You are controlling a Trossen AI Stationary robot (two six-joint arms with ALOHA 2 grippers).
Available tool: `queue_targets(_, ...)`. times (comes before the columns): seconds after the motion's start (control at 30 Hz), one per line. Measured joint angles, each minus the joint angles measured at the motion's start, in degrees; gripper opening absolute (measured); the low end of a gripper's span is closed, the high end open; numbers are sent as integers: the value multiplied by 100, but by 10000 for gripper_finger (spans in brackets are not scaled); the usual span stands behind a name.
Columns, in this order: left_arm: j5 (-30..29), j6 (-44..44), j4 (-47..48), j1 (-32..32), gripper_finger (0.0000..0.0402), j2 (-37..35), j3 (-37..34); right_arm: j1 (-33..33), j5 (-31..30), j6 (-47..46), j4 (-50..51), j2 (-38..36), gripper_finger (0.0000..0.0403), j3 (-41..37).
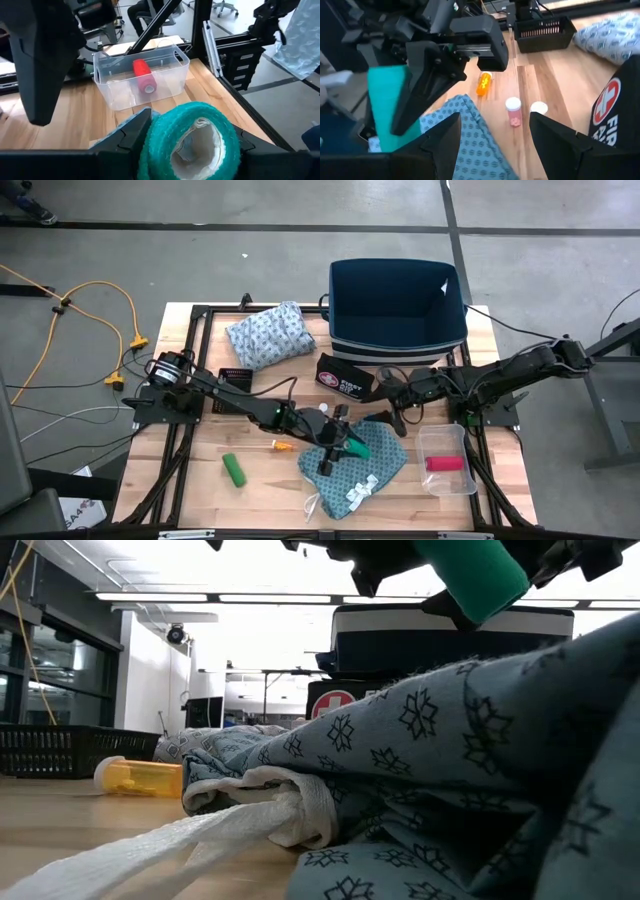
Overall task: Pick & place medical supplies in basket/bin
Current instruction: Put the dark green bandage into the transparent bin
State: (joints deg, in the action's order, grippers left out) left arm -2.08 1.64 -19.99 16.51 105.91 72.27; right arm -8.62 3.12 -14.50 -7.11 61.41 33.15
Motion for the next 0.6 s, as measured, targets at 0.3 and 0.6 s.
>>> queue_targets(0.3, -516, 145, 299, -151, 152, -2, -4, 2, 27, -236, 85, 0, 224, -2)
queue_targets(0.6, -560, 141, 293, -327, 152, -4, -4, 0, 17, -223, 891, 0, 224, -3)
